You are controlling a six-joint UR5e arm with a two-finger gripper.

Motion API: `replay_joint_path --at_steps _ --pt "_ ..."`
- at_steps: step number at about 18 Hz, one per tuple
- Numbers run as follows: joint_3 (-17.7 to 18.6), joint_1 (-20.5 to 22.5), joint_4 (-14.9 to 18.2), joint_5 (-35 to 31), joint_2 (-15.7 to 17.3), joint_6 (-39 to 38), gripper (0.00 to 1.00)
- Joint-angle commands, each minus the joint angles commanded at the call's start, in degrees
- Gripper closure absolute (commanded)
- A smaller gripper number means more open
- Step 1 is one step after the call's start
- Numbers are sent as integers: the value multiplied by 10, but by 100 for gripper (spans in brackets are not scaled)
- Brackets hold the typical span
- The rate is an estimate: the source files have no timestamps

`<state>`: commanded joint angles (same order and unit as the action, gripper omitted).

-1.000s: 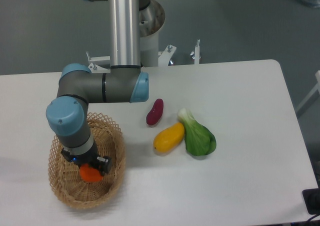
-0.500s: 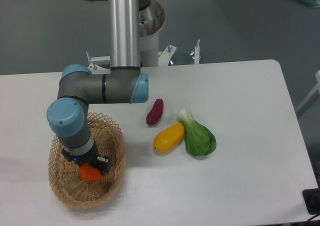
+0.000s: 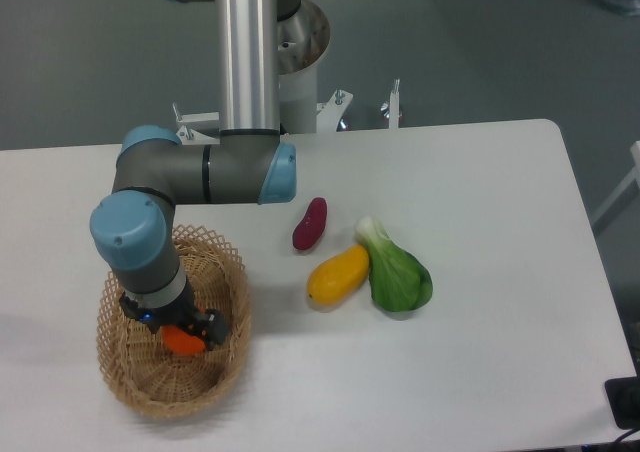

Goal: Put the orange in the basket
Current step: 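Raise the open gripper up away from the orange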

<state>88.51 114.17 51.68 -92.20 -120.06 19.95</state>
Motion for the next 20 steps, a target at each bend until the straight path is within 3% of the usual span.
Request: replay_joint_path --at_steps 7,12,14,16,20 --pt "-2 22 3 -18 34 27 0" --pt "1 40 15 -18 68 139 0" --pt "2 47 29 -19 76 158 0" --pt "2 53 63 -18 91 205 0" --pt "0 62 67 -16 98 222 0"
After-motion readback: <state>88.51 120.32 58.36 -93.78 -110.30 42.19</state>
